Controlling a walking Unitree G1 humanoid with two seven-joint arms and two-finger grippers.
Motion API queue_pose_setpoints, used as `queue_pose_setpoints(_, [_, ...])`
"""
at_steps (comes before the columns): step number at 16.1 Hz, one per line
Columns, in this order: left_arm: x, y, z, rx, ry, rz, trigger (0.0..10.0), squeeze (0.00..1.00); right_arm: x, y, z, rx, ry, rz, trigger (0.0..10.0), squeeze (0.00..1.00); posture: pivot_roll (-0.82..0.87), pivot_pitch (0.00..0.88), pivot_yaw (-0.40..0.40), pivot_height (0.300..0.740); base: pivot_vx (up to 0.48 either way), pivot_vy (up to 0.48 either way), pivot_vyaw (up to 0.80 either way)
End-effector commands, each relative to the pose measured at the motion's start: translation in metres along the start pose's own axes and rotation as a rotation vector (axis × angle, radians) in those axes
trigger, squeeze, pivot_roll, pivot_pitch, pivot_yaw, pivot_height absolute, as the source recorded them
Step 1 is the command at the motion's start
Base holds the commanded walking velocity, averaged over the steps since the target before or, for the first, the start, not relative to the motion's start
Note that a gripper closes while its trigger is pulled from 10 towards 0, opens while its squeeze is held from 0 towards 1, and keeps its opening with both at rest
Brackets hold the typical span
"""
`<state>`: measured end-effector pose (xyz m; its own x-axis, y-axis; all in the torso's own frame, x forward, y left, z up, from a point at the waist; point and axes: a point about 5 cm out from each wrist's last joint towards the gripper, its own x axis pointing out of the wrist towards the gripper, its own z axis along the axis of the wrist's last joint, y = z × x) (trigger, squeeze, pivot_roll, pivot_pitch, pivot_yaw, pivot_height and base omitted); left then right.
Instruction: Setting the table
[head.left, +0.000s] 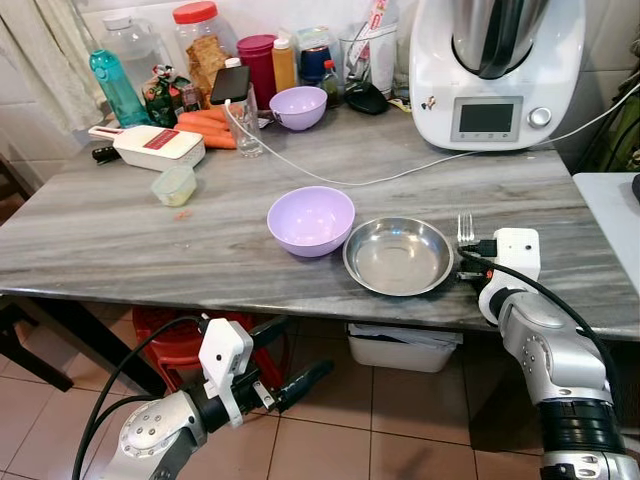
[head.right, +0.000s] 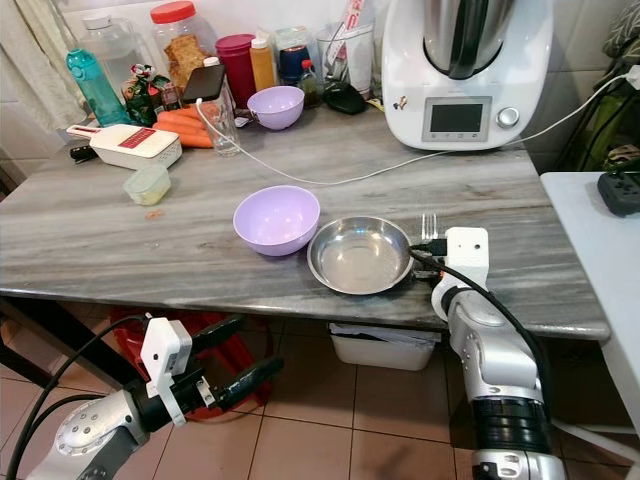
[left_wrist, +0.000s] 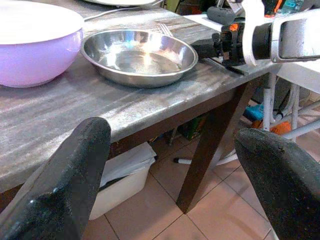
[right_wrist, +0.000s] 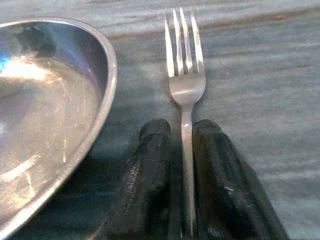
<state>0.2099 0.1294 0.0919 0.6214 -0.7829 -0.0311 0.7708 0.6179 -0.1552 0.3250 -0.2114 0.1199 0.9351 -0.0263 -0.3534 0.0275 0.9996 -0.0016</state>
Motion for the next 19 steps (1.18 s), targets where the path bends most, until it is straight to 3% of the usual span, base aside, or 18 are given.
queue_pose_setpoints(1, [-0.001,0.003,0.000,0.009,0.012,0.007,10.0,0.00,0.005,0.007,0.005,-0.009,-0.014,0.030,10.0,0.60,-0.08,0.058,0.127,0.740,0.000,0.000,0.00])
queue_pose_setpoints(5, [-0.001,0.002,0.000,0.010,0.011,0.009,10.0,0.00,0.011,0.009,0.009,-0.032,-0.032,0.037,10.0,0.67,-0.07,0.062,0.127,0.740,0.000,0.000,0.00])
queue_pose_setpoints(6, [0.000,0.002,0.000,0.011,0.010,0.011,10.0,0.00,0.011,0.009,0.010,-0.031,-0.034,0.037,10.0,1.00,-0.07,0.061,0.125,0.740,0.000,0.000,0.00])
queue_pose_setpoints(10, [0.002,0.003,0.003,0.024,-0.008,0.021,10.0,0.00,0.004,0.003,0.016,-0.006,-0.095,-0.003,10.0,1.00,-0.07,0.047,0.121,0.740,0.000,0.000,0.00])
queue_pose_setpoints(16, [0.006,0.006,0.012,0.030,-0.036,0.038,10.0,0.00,-0.038,-0.001,0.006,0.021,-0.233,-0.088,10.0,1.00,-0.08,0.032,0.130,0.740,0.000,0.000,0.00])
queue_pose_setpoints(19, [0.009,0.012,0.020,0.065,-0.088,0.128,10.0,0.00,-0.061,0.005,0.003,-0.011,-0.339,-0.119,10.0,1.00,-0.09,0.022,0.137,0.740,0.000,0.000,0.00])
